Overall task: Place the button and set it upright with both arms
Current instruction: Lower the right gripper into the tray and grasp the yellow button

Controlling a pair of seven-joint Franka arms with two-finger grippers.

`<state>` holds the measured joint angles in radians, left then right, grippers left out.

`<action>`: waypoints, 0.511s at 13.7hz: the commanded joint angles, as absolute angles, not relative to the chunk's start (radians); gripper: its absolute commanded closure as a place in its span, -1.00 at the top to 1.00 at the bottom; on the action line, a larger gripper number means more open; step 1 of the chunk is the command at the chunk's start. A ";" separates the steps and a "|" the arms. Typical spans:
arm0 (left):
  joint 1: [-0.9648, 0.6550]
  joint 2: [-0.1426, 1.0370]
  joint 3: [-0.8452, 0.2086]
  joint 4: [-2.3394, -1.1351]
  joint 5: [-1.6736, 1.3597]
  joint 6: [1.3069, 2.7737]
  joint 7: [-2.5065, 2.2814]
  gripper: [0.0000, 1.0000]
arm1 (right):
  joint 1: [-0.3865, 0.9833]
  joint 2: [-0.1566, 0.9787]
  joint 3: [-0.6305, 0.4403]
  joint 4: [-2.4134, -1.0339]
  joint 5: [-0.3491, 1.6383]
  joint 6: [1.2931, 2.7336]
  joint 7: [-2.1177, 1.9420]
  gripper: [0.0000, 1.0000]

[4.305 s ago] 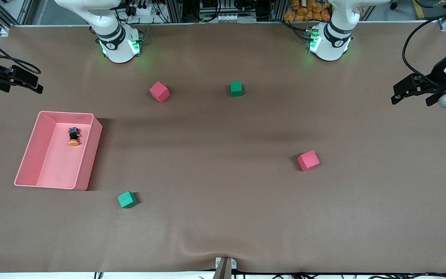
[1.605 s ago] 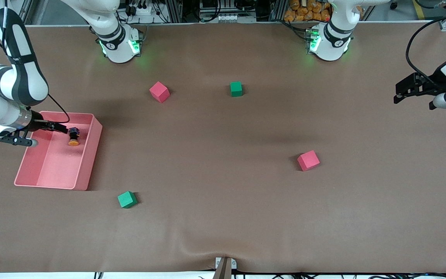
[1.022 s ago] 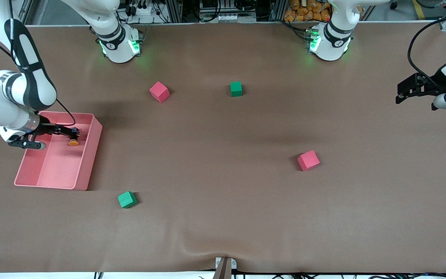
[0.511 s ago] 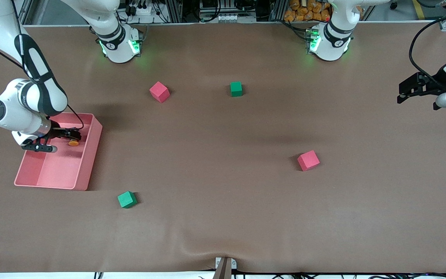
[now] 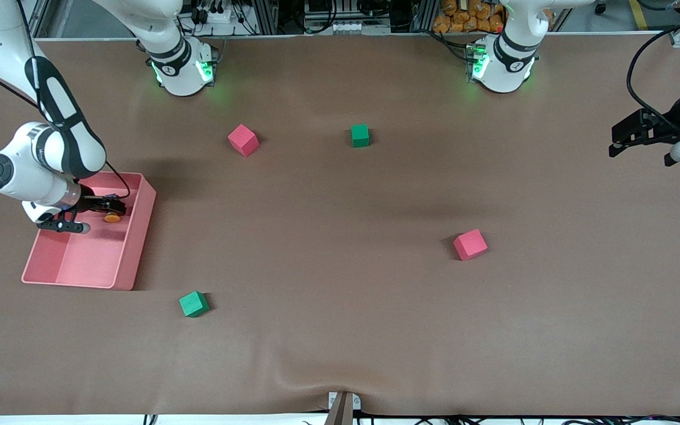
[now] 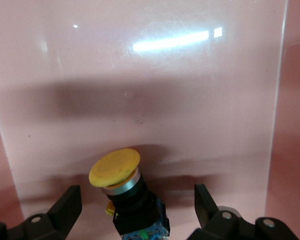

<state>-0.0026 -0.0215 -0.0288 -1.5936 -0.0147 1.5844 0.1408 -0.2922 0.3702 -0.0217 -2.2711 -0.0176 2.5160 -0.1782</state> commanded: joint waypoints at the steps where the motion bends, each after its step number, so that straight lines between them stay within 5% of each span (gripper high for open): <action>1: 0.000 -0.029 -0.038 -1.583 0.005 1.560 0.100 1.00 | -0.296 0.374 -0.012 -2.281 -0.031 2.545 -0.193 -0.06; 2: 0.000 -0.029 -0.038 -1.583 0.006 1.560 0.103 1.00 | -0.295 0.374 -0.014 -2.281 -0.031 2.545 -0.192 -0.34; 7: 0.000 -0.029 -0.038 -1.582 0.006 1.560 0.114 1.00 | -0.295 0.373 -0.014 -2.281 -0.031 2.545 -0.192 -0.37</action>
<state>-0.0027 -0.0215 -0.0324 -1.5935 -0.0147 1.5792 0.1176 -0.2902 0.3734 -0.0178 -2.2709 -0.0178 2.5193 -0.1793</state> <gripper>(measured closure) 0.000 0.586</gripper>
